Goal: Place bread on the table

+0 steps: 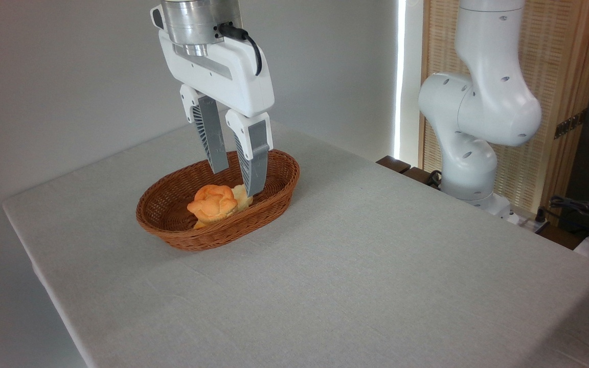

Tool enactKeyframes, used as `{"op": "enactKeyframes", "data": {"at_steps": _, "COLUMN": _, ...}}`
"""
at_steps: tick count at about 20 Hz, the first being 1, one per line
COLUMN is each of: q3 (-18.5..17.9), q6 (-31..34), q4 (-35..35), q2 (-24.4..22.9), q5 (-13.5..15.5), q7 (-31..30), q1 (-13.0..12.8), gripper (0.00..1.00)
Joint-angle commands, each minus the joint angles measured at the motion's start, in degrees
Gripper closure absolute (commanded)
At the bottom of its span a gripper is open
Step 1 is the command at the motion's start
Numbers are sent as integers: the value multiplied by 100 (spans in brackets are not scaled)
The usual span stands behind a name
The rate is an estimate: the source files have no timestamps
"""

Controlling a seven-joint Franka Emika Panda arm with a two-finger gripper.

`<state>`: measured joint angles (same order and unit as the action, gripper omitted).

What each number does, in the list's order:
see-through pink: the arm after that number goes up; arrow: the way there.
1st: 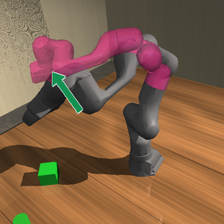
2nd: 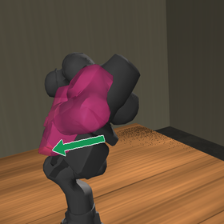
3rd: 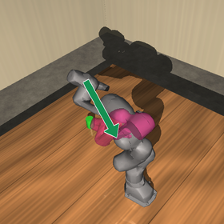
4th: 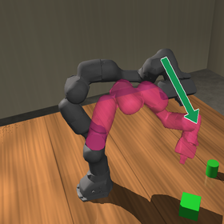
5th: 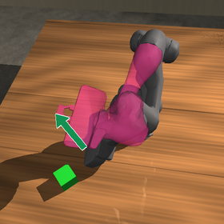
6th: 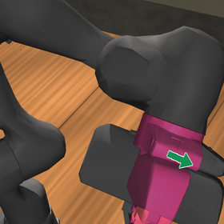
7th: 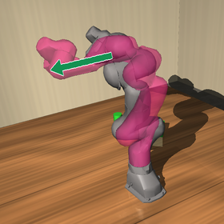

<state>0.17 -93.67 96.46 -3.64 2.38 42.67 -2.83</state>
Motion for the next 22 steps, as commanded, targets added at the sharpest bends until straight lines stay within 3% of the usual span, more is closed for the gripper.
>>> {"op": "enactKeyframes", "data": {"at_steps": 1, "q3": -52, "q6": 253, "q4": -58, "q2": -22, "q5": 17, "q7": 5, "q1": -24, "gripper": 0}}
{"op": "enactKeyframes", "data": {"at_steps": 16, "q3": -9, "q6": 262, "q4": -31, "q2": -40, "q5": 26, "q7": -205, "q1": -51, "gripper": 0}}
{"op": "enactKeyframes", "data": {"at_steps": 19, "q3": 26, "q6": 218, "q4": 118, "q2": -127, "q5": 44, "q7": -566, "q1": -112, "gripper": 0}}
{"op": "enactKeyframes", "data": {"at_steps": 22, "q3": 27, "q6": 95, "q4": 338, "q2": -181, "q5": 52, "q7": -566, "q1": -375, "gripper": 0}}
